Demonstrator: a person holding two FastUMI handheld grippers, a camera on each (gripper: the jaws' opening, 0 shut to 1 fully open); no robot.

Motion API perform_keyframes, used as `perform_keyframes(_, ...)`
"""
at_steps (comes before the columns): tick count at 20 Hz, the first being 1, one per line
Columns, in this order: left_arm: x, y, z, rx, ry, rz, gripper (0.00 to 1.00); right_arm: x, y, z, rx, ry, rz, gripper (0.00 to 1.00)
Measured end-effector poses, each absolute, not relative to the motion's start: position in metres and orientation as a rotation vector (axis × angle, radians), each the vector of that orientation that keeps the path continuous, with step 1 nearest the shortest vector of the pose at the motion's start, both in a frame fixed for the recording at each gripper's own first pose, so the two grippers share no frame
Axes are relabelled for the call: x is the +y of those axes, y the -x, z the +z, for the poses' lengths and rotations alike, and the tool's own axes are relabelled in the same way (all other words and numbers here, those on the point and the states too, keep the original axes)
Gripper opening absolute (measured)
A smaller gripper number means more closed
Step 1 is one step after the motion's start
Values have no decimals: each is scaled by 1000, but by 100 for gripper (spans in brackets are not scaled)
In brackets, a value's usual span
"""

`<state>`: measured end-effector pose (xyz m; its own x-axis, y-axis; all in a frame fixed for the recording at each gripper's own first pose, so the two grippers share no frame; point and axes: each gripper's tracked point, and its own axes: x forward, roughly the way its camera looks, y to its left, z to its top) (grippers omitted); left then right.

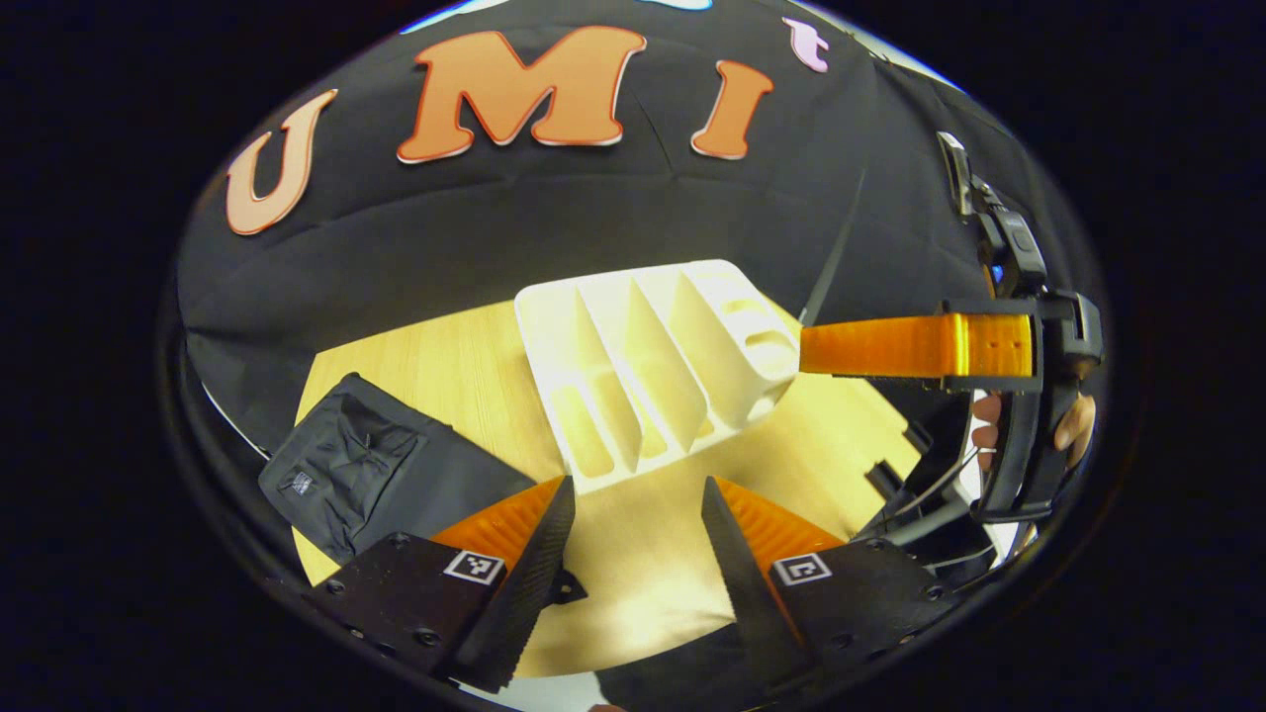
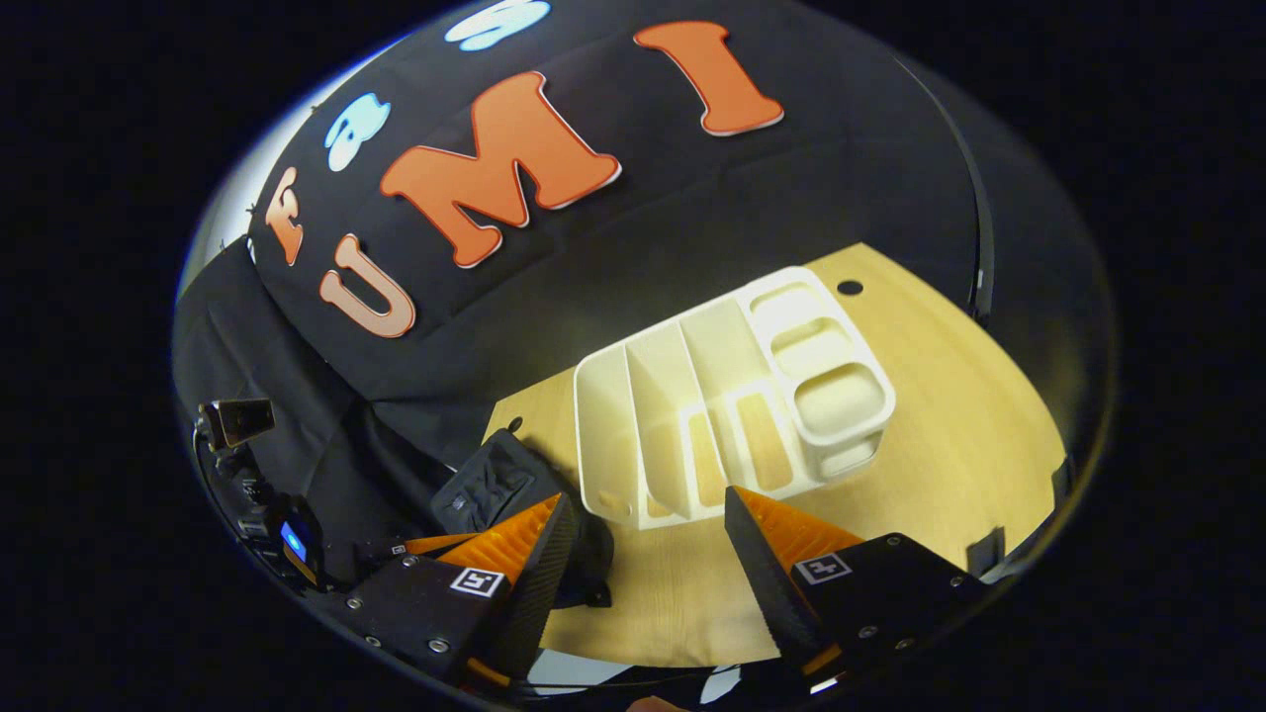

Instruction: Open the schoolbag, grab two books from the bookshelf and put them into the schoolbag.

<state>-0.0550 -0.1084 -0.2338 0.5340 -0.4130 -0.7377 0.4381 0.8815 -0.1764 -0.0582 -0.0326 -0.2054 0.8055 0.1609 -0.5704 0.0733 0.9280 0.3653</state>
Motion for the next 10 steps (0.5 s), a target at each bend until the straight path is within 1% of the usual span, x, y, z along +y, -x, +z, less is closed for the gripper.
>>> perform_keyframes(2,-111,45,-221,799,-27,-471,87,-43,53,-187,580,-349,25,91)
perform_keyframes(3,-110,33,-210,742,-36,-442,90,-44,51,-179,560,-344,23,91)
perform_keyframes(4,-117,26,-203,684,-34,-435,95,-46,49,-168,532,-341,20,91)
perform_keyframes(7,-131,-4,-170,529,-5,-448,96,-64,36,-140,425,-291,-41,91)
perform_keyframes(9,-137,-31,-148,454,19,-441,96,-72,35,-125,386,-258,-70,91)
perform_keyframes(10,-132,-31,-140,406,33,-428,96,-76,37,-119,384,-242,-88,91)
